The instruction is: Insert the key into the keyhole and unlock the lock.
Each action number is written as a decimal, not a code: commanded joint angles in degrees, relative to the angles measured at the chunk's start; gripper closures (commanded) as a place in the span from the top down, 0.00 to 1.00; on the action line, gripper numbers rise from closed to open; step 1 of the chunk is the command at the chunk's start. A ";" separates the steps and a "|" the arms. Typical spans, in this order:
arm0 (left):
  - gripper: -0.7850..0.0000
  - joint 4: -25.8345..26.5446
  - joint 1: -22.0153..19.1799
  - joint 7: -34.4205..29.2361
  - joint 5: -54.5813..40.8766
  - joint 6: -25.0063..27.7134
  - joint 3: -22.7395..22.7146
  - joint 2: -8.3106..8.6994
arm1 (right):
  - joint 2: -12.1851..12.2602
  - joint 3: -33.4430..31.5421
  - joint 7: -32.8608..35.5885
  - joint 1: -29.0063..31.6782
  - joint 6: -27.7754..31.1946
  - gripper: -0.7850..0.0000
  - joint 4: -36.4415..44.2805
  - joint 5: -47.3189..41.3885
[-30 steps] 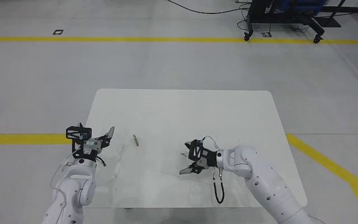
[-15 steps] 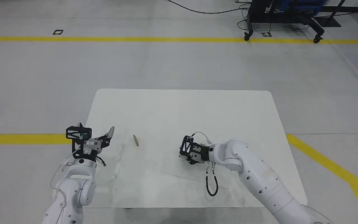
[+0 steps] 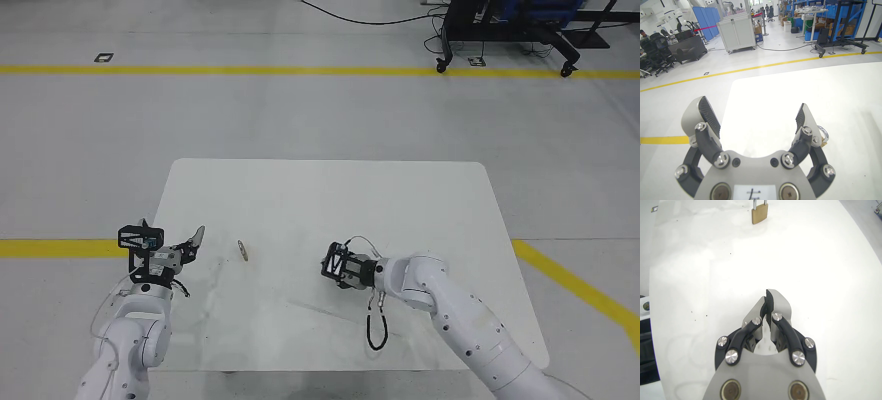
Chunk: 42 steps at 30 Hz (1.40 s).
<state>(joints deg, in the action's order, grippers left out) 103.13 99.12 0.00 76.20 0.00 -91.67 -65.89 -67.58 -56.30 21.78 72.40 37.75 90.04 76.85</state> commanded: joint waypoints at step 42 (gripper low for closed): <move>1.00 0.73 -16.68 -16.61 35.35 8.68 31.25 -2.53 | 0.91 -2.94 -42.11 -0.63 5.91 0.00 -16.65 3.31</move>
<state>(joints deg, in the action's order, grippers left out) 104.76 83.01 -16.22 110.78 8.88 -61.28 -68.26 -66.67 -59.27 -20.10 71.94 43.74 73.69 79.95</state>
